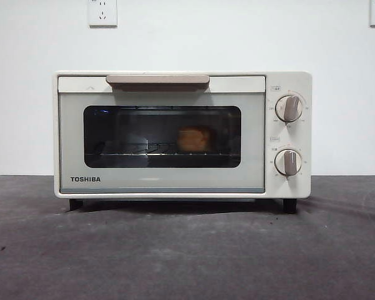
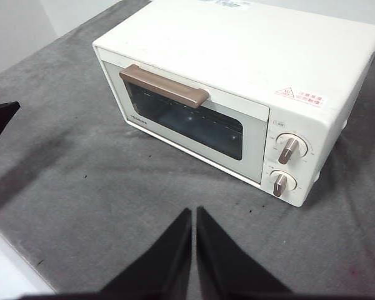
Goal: The left arm flap open the oven, the right arm pick bread and place it into oven, the left arm flap close the oven
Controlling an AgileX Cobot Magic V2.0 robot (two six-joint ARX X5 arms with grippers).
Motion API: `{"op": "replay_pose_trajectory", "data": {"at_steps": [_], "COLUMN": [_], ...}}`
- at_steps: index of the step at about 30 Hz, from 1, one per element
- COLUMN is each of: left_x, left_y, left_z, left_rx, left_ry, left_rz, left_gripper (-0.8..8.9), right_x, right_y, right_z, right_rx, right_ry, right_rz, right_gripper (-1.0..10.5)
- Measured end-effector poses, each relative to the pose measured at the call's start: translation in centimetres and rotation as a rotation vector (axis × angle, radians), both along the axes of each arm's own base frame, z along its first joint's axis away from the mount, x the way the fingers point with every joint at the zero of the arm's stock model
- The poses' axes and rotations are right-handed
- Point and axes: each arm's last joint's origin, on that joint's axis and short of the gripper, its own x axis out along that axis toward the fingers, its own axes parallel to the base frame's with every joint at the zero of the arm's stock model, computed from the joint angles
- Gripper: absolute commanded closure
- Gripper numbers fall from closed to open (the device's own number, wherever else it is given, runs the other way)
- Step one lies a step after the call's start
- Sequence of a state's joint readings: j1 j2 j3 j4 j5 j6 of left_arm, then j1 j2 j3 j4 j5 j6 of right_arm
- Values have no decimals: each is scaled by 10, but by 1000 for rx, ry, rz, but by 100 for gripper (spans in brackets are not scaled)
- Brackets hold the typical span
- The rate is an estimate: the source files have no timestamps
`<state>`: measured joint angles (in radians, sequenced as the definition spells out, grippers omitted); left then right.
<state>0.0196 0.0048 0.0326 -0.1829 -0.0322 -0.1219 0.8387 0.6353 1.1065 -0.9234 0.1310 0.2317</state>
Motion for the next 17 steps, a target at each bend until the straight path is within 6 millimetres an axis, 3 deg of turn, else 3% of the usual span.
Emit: {"op": "replay_pose_trajectory", "data": {"at_steps": [17], "left_x": [0], "left_y": [0], "left_z": [0], "left_rx": [1], "left_ry": [0], "left_rz": [0], "left_gripper": [797], "right_x": [0], "right_y": [-2], "right_z": [0], "right_rx": [4], "right_ry": [-2], "right_rz": [-12], "right_gripper": [940]}}
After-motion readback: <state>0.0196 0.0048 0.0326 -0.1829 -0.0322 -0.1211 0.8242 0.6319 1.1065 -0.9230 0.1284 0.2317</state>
